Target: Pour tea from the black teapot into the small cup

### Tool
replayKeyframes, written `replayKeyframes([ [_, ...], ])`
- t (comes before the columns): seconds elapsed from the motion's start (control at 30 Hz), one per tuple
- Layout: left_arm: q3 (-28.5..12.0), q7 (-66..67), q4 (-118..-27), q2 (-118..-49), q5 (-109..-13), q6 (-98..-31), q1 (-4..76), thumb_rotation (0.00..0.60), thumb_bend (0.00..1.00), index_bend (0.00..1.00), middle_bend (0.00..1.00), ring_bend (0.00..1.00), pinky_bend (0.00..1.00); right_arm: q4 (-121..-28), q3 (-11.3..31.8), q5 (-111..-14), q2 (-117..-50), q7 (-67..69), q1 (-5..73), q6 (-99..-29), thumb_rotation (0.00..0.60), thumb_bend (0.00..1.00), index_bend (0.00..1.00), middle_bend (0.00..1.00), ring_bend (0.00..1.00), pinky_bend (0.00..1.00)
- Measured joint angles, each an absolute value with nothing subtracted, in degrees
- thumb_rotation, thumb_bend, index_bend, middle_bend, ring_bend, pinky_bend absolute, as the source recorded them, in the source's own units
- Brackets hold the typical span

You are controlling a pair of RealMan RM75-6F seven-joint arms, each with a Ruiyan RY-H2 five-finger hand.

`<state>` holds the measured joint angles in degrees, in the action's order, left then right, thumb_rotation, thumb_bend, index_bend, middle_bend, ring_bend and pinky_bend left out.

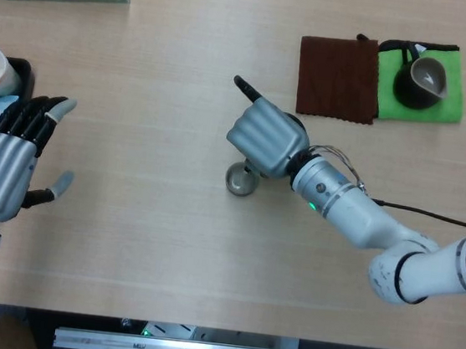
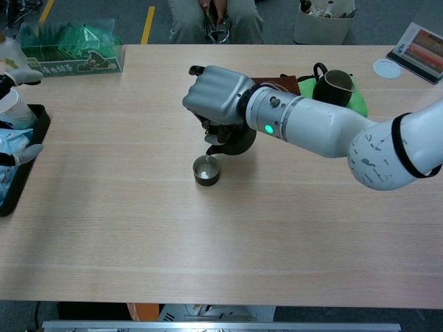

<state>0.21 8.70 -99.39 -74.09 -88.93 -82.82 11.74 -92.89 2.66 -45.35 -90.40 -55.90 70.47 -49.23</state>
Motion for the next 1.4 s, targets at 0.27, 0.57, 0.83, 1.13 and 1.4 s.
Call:
replayKeyframes([
  [0.27, 0.0, 8.8, -99.4, -74.3, -89.1, -82.8, 11.6, 0.600, 0.25, 0.10, 0.15, 0.13, 0.16, -93.5, 1.9, -44.6, -90.1, -57.6, 71.6, -50.3, 0.461, 0.33, 1.00, 0.96, 0.91, 0.06],
  [0.57, -0.3, 8.7, -99.3, -74.5, -89.2, -82.6, 11.4, 0.600, 0.25, 0.10, 0.15, 0.13, 0.16, -94.2, 1.3, -44.0, -89.6, -59.0, 72.6, -51.3, 0.464, 0.33, 1.00, 0.96, 0.91, 0.06],
  [0.83, -0.4, 8.6, -99.2, -74.5, -89.3, -82.5, 11.3, 0.600, 0.25, 0.10, 0.15, 0.13, 0.16, -94.9, 0.9, -43.3, -89.3, -59.7, 73.2, -52.1, 0.463, 0.33, 1.00, 0.96, 0.91, 0.06],
  [1.13, -0.6, 8.5, -99.0, -74.6, -89.1, -82.2, 11.2, 0.600, 0.25, 0.10, 0.15, 0.13, 0.16, -94.9, 0.6, -43.9, -89.7, -59.3, 73.2, -52.6, 0.465, 0.33, 1.00, 0.96, 0.91, 0.06],
  [1.4, -0.6, 8.7, -99.1, -74.4, -88.8, -81.6, 11.3, 0.600, 0.25, 0.10, 0.15, 0.13, 0.16, -94.4, 0.5, -46.1, -90.5, -55.4, 71.3, -53.5, 0.470, 0.33, 1.00, 0.96, 0.91, 0.06],
])
